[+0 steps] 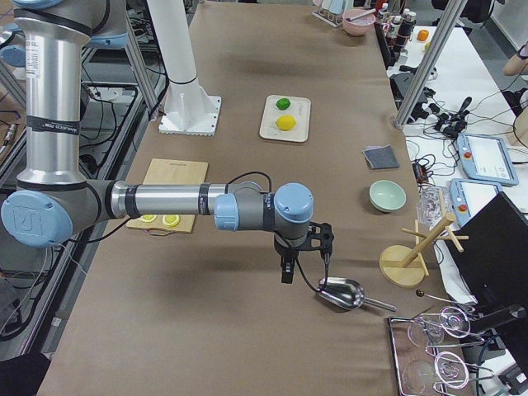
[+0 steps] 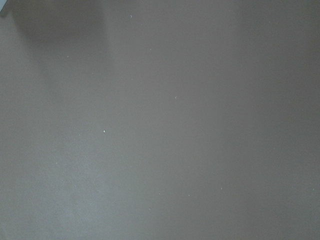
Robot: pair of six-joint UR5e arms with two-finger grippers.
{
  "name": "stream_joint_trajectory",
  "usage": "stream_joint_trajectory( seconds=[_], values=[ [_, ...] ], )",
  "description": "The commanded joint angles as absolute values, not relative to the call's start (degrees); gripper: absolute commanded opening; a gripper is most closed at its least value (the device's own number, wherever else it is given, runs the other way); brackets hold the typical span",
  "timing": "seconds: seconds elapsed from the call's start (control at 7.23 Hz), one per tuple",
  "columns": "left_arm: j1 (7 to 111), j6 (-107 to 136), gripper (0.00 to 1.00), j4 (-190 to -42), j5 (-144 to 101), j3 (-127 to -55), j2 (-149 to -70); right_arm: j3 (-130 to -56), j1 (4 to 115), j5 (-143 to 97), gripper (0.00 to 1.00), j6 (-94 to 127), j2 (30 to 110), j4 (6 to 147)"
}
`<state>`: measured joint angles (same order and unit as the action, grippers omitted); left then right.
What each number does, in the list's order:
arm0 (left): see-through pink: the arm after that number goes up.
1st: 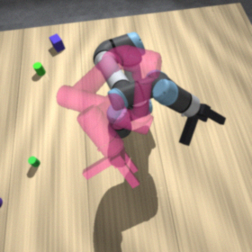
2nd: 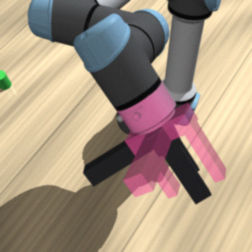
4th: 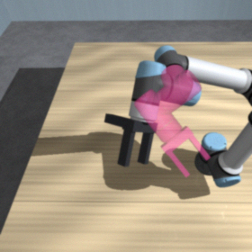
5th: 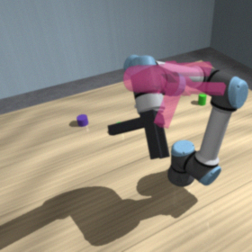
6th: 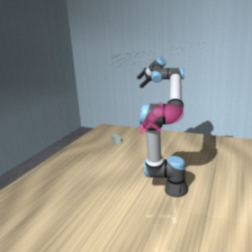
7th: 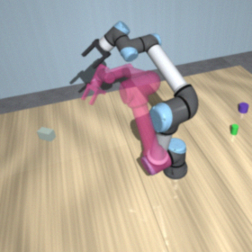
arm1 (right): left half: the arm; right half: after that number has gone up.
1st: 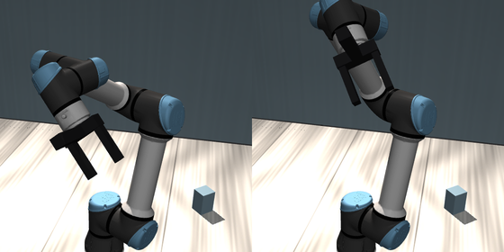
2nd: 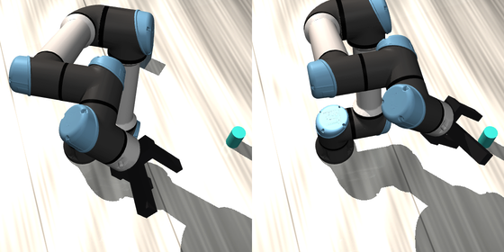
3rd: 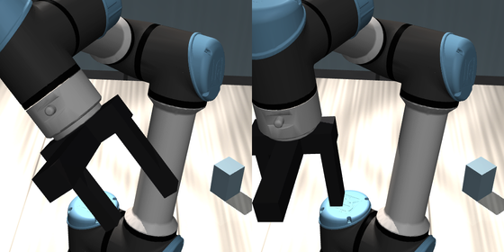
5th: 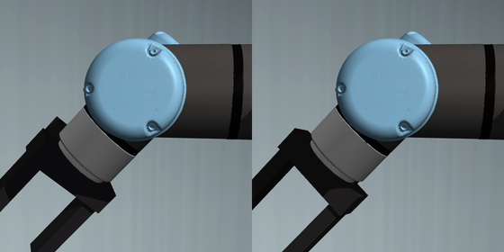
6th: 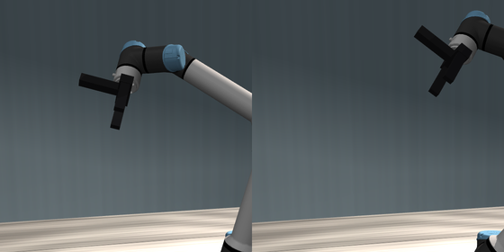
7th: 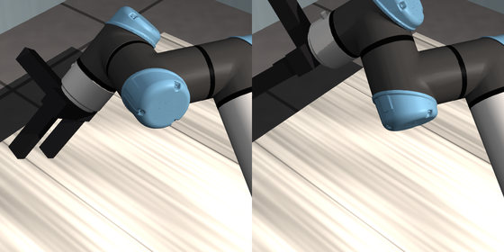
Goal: Place all lemons on tray
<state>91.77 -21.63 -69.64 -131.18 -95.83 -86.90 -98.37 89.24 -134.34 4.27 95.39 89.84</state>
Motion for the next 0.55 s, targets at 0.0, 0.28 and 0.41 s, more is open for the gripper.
stream_joint_trajectory(
  seconds=[0.0, 0.28, 0.41],
  values=[
    [92.0, -21.4, 0.98, -70.7, -131.2, -95.4, -86.4, -98.4, 89.5, -134.4, 1.00, 4.3, 95.5, 89.8],
    [92.0, -21.4, 0.98, -70.8, -131.1, -95.5, -86.4, -98.4, 89.5, -134.4, 1.00, 4.3, 95.5, 89.8],
    [92.0, -21.4, 0.98, -70.8, -131.1, -95.5, -86.4, -98.5, 89.5, -134.6, 1.00, 4.3, 95.6, 89.8]
  ],
)
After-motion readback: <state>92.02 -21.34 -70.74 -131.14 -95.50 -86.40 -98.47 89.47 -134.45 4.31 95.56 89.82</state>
